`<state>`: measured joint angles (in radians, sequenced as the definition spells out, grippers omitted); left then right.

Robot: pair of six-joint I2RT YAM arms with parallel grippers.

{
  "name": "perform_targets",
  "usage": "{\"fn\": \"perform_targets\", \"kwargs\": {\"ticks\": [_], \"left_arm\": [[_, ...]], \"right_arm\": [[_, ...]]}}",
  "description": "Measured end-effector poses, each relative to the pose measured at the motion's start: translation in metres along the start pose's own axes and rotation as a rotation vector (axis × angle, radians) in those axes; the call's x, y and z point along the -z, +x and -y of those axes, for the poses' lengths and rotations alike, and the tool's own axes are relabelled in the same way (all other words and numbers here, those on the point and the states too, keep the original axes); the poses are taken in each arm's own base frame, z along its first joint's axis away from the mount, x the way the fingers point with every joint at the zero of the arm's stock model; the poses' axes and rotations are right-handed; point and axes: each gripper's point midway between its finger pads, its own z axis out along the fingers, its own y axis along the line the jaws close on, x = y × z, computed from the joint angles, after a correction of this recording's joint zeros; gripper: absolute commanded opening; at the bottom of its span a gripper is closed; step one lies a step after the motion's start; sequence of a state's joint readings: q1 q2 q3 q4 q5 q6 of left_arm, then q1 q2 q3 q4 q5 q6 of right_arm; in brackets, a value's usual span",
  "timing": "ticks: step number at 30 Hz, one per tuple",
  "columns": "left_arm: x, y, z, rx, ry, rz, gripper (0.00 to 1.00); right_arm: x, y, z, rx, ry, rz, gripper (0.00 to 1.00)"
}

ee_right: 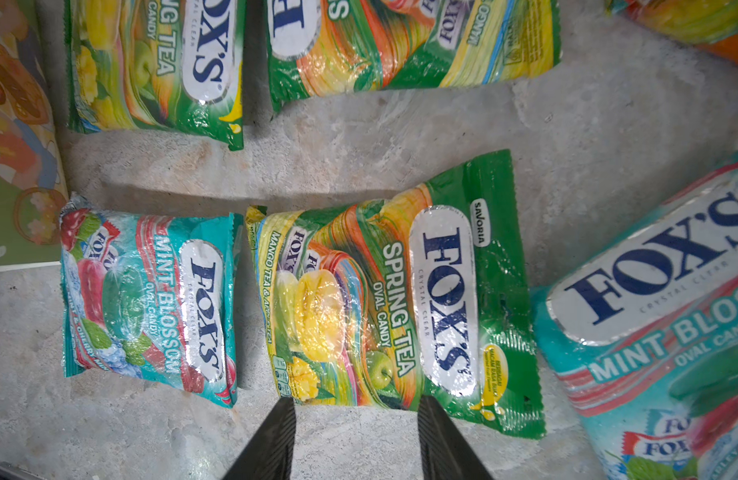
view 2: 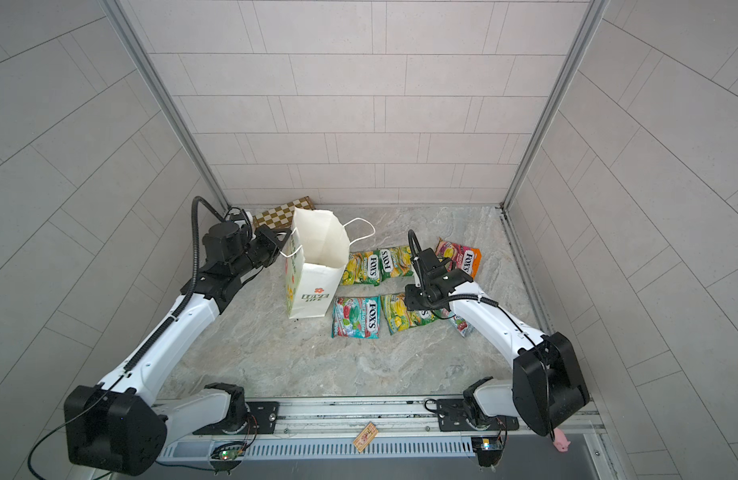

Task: Take the snacks out of the paper bag
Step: 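Set the empty bag upright with the left gripper while the right gripper holds still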

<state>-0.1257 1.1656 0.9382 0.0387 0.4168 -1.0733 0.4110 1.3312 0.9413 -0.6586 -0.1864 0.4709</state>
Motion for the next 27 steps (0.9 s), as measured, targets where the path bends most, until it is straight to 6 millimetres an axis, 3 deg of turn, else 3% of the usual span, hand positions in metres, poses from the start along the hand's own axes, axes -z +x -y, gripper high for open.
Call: {"fn": "perform_targets", "kwargs": {"ticks": [8,13,16,18,23,27], "left_arm": [[0.014,-0.038,-0.019,-0.019,-0.018,0.062,0.07],[0.024,-0.048,-0.035,-0.054,-0.066,0.072,0.16],[0.028,-0.046,-0.038,-0.092,-0.083,0.061,0.35],[0.032,-0.044,-0.043,-0.12,-0.108,0.052,0.53],[0.041,-0.04,-0.046,-0.213,-0.147,0.037,0.84],[0.053,-0.046,-0.035,-0.326,-0.175,0.051,0.9]], "right_arm": [[0.0,0.0,-0.001,0.0,-0.005,-0.002,0.49],[0.0,0.0,0.0,-0.002,-0.004,-0.003,0.49],[-0.001,0.001,0.0,-0.002,-0.003,-0.006,0.49],[-0.002,0.001,0.0,-0.002,-0.005,-0.007,0.49],[-0.002,0.001,-0.001,-0.002,-0.006,-0.007,0.5],[-0.002,0.0,-0.001,-0.002,-0.006,-0.006,0.5]]}}
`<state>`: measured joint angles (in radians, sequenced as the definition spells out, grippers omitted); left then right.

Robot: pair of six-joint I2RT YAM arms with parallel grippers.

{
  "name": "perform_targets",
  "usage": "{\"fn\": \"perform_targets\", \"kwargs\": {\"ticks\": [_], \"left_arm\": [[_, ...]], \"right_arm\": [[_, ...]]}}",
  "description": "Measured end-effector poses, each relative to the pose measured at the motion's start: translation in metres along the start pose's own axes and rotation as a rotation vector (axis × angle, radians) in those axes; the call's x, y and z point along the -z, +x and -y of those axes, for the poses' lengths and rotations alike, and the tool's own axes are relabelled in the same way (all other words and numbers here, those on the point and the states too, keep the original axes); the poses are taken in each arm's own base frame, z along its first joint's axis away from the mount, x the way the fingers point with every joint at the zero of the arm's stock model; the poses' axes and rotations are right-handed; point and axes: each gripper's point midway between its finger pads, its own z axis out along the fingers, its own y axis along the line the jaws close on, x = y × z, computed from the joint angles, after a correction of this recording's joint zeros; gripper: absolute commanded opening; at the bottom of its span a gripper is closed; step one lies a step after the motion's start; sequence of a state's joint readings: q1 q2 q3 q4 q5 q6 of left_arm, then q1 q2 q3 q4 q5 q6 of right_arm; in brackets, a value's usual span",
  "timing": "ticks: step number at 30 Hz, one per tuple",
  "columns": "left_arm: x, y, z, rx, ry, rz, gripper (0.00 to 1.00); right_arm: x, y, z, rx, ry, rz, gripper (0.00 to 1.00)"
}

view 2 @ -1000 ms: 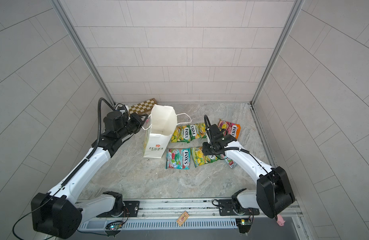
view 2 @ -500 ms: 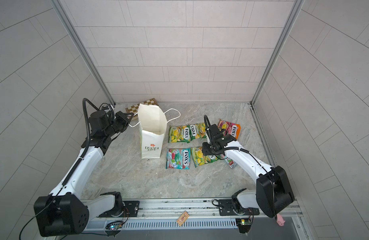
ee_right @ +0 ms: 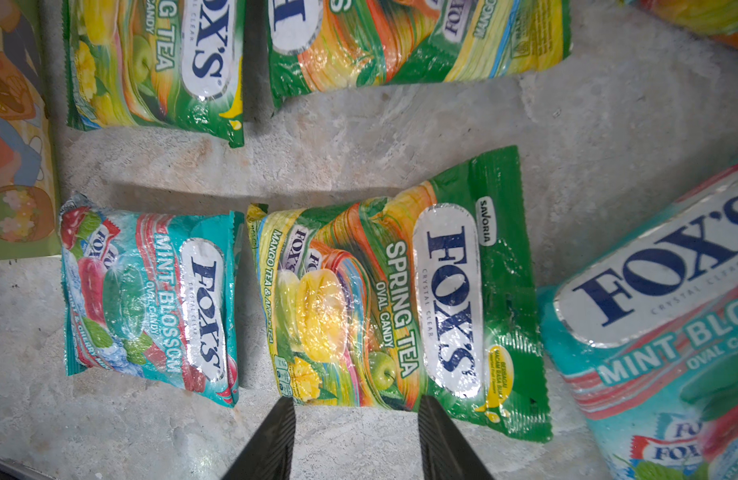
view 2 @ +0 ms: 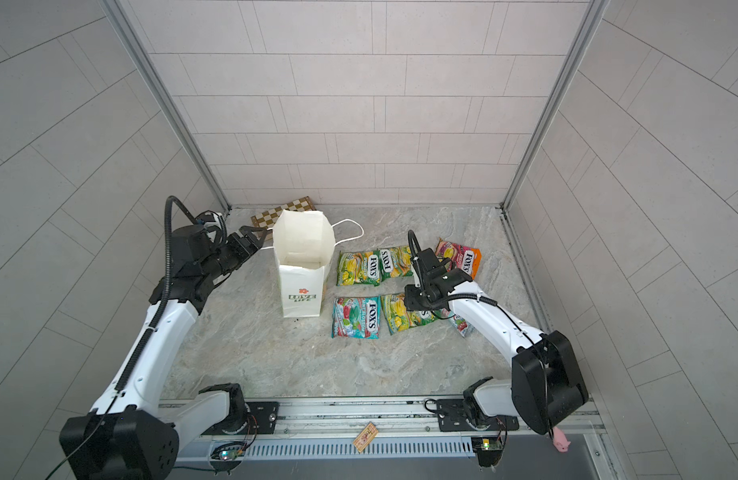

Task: Take the snacks out of the paper bag
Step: 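Set the empty bag upright with the left gripper while the right gripper holds still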

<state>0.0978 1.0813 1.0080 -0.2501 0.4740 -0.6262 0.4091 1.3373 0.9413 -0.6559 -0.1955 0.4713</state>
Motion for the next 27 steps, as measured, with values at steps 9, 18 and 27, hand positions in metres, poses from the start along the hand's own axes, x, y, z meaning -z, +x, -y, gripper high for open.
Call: {"fn": "perform_targets", "kwargs": {"ticks": [9,18,27], "left_arm": [[0.036,-0.027,0.006,-0.223,-0.104,0.11,0.93],[0.055,-0.036,-0.006,-0.342,-0.223,0.166,0.96],[0.088,-0.058,-0.01,-0.383,-0.346,0.288,0.95]], "right_arm": [[0.0,0.0,-0.001,-0.001,-0.004,0.001,0.5],[-0.002,-0.003,-0.002,-0.001,-0.011,0.008,0.5],[-0.007,0.003,0.0,-0.004,-0.005,-0.007,0.5]]}}
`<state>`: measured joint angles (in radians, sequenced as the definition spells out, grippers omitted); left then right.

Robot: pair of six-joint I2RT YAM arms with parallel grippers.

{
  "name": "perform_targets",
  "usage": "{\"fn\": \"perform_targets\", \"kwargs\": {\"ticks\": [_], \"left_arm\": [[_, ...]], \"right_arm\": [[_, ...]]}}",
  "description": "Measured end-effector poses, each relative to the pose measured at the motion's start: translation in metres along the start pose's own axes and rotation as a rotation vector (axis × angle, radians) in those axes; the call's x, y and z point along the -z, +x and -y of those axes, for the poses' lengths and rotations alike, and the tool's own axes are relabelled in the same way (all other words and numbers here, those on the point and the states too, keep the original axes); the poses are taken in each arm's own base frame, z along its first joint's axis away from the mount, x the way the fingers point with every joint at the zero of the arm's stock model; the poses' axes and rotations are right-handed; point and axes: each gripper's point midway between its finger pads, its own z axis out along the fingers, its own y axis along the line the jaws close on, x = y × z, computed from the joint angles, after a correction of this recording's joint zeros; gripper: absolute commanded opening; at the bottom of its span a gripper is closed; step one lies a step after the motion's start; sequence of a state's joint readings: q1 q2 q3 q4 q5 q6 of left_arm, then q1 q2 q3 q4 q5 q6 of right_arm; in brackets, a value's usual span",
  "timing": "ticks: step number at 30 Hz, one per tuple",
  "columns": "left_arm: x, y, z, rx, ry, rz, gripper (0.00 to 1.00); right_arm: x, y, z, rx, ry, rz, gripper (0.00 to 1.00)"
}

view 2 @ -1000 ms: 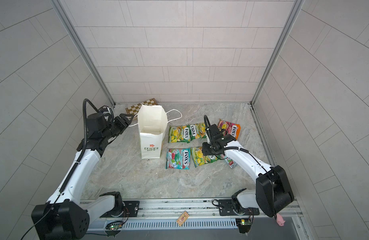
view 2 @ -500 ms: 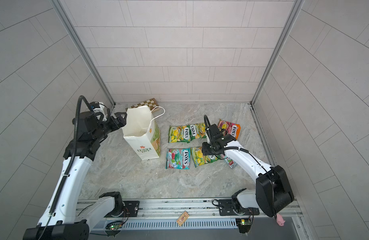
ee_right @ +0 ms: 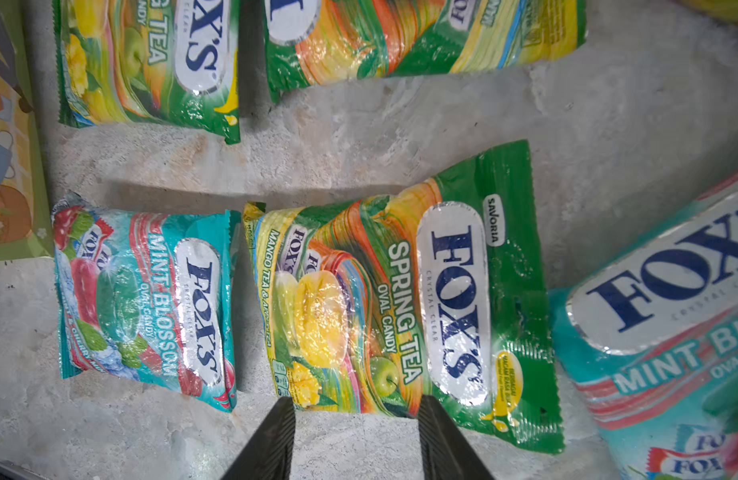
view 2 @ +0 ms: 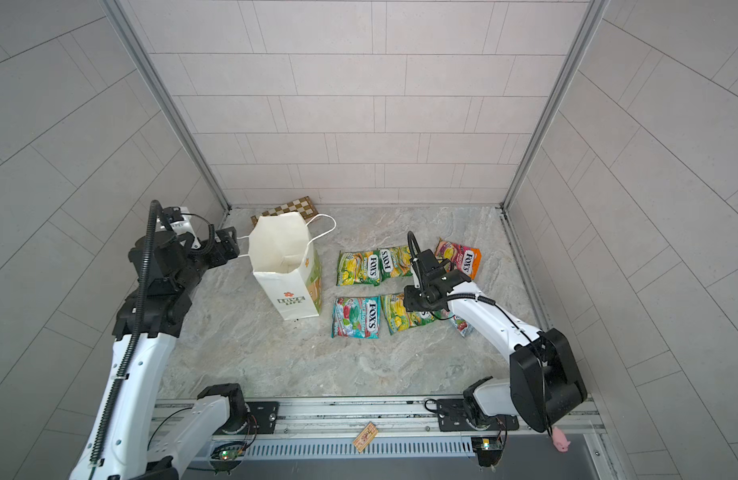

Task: Take the snacks out of the paper bag

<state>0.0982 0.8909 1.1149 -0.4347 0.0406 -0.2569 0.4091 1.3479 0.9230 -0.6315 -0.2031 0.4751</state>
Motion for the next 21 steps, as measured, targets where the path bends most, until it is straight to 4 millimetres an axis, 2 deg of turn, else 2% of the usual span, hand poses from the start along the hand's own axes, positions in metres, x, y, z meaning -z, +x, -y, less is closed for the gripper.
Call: {"fn": "perform_targets", "kwargs": {"ticks": [6,11,13,16,21], "left_arm": [[0.01,-0.003,-0.039,0.032,-0.228,0.023,0.93],[0.027,-0.001,-0.075,0.074,-0.435,0.057,0.93],[0.033,0.002,-0.083,0.087,-0.481,0.069,0.93],[0.033,0.02,-0.091,0.097,-0.513,0.048,0.93],[0.019,0.077,-0.104,0.118,-0.541,-0.059,0.93]], "right_arm": [[-0.002,-0.001,0.001,-0.003,0.005,0.01,0.5],[-0.004,-0.001,0.01,-0.022,0.03,0.018,0.5],[-0.004,-0.001,0.015,-0.036,0.045,0.023,0.5],[0.0,-0.004,0.03,-0.072,0.086,0.053,0.5],[0.019,-0.019,0.064,-0.156,0.173,0.157,0.5]]}}
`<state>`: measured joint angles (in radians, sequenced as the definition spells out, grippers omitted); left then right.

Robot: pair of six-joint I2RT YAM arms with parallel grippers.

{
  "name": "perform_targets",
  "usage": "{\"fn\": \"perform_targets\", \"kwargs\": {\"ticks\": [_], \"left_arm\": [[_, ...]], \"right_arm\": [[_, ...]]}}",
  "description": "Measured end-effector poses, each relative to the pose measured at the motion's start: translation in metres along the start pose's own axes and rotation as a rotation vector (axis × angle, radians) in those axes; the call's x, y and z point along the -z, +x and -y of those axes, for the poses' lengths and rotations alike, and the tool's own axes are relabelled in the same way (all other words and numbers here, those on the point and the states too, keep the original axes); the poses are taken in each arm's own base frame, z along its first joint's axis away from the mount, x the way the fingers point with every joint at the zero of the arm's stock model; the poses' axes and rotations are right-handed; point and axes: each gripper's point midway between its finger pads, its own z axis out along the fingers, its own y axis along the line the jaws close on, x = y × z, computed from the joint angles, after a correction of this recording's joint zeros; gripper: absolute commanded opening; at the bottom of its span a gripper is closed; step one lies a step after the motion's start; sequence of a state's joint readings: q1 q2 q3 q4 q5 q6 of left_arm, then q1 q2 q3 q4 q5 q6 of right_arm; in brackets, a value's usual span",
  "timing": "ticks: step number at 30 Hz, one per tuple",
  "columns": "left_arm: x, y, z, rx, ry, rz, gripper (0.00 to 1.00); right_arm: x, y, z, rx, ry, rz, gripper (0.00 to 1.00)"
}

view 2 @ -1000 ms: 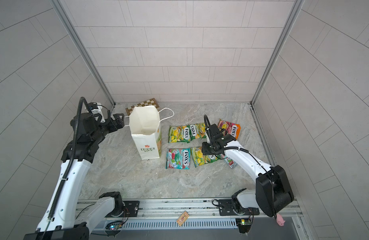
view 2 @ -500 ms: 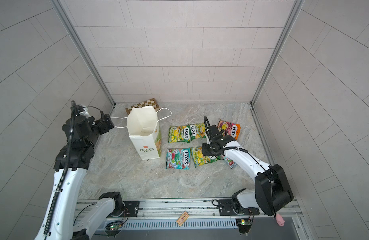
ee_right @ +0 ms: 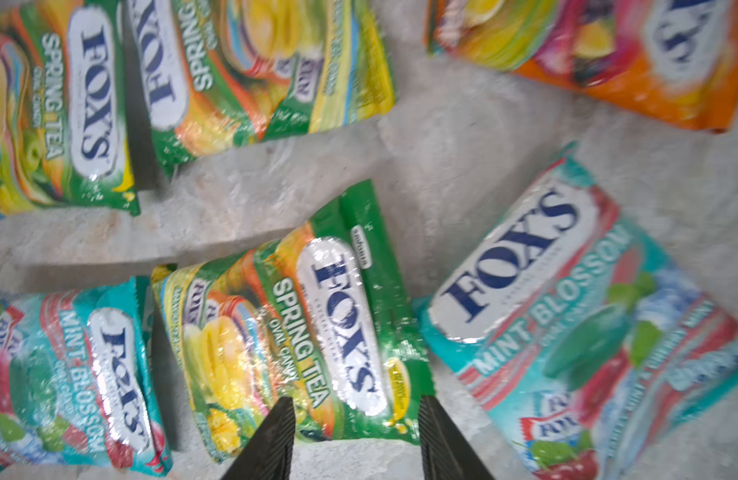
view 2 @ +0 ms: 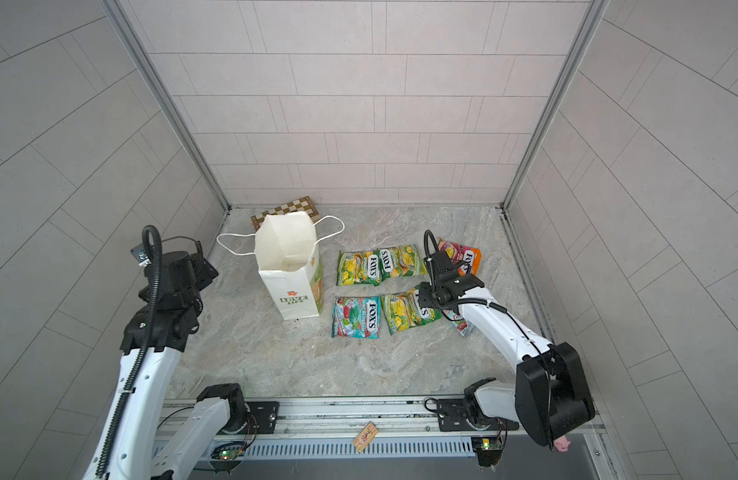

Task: Take the snacks out of the paper bag

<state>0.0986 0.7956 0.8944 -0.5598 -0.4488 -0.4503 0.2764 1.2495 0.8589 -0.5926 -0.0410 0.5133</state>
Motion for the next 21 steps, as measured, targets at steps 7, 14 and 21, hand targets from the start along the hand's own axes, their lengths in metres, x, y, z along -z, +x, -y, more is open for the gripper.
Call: {"fn": "perform_targets", "kwargs": {"ticks": [7,14,21], "left_arm": [[-0.021,0.04,0.02,0.038,0.083,-0.117,0.93],[-0.041,0.057,0.042,0.046,0.18,-0.114,0.94],[-0.066,0.099,0.052,-0.024,0.272,-0.075,0.94]], "right_arm": [[0.006,-0.028,0.055,-0.119,0.15,0.151,0.51],[-0.001,-0.048,0.093,-0.155,0.281,0.27,0.52],[-0.014,-0.06,0.115,-0.123,0.381,0.364,0.53]]}}
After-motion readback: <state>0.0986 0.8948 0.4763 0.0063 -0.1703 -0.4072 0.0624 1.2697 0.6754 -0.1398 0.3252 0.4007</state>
